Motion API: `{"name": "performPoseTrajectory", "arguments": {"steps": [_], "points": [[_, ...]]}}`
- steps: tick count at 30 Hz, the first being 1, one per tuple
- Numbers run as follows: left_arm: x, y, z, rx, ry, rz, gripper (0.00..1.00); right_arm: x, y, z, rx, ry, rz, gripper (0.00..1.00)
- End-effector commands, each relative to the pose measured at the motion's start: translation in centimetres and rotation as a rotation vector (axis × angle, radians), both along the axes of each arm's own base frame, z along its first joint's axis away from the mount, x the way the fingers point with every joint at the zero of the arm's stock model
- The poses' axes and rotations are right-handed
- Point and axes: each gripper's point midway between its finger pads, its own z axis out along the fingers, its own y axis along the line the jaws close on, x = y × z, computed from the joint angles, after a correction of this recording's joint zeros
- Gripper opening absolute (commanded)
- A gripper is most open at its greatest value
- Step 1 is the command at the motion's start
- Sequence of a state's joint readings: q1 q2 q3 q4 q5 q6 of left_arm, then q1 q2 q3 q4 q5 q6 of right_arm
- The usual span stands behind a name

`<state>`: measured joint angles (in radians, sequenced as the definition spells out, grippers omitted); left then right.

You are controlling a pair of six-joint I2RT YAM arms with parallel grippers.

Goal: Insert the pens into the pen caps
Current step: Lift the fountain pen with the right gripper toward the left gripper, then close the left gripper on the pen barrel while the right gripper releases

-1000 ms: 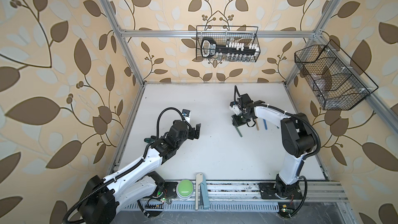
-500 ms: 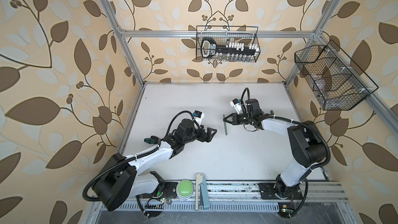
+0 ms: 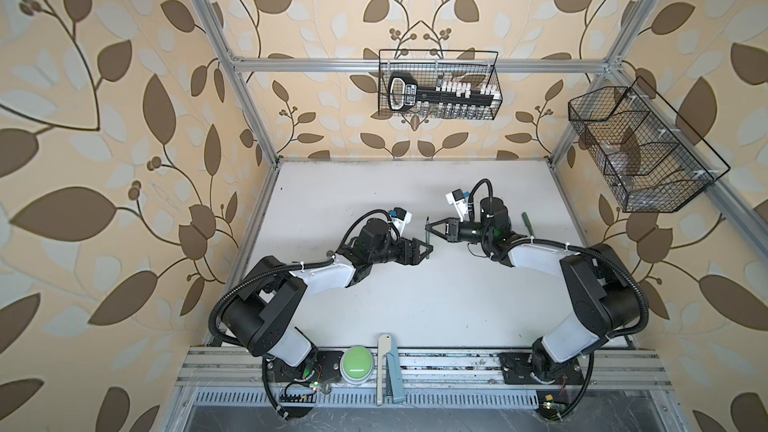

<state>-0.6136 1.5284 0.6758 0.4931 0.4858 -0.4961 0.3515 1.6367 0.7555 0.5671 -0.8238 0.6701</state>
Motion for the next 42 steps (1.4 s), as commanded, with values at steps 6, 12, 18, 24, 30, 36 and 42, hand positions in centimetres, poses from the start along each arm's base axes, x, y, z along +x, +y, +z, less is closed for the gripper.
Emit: {"name": "performPoseTrajectory", "arguments": {"steps": [6,12,18,24,30,36,42], "points": [[0.7,-1.5,3.6,-0.078,-0.068,-0.056,0.64,-0.7,0.7,1.4,0.053,-0.041,0.035,0.03],[0.8,-1.7,3.7,-0.083,-0.065,-0.064,0.49,-0.8,0.8,1.8,0.063,-0.052,0.04,0.03],[0.8,-1.7,3.6,-0.08,-0.059,-0.067,0.46,-0.8,0.8,2.4,0.08,-0.064,0.036,0.03],[0.8,-1.8,3.9,-0.087,-0.063,-0.066,0.31,-0.8,1.0,2.3,0.083,-0.061,0.04,0.04],[0.9,-1.7,4.2,-0.09,-0.071,-0.059,0.19,-0.9,1.1,2.6,0.099,-0.066,0.043,0.04],[0.8,-1.6,4.3,-0.081,-0.08,-0.062,0.06,-1.0,1.2,2.9,0.11,-0.072,0.045,0.05],[1.0,-0.5,3.8,0.019,-0.096,-0.032,0.03,-0.8,0.8,2.8,0.068,-0.081,0.023,0.32]]}}
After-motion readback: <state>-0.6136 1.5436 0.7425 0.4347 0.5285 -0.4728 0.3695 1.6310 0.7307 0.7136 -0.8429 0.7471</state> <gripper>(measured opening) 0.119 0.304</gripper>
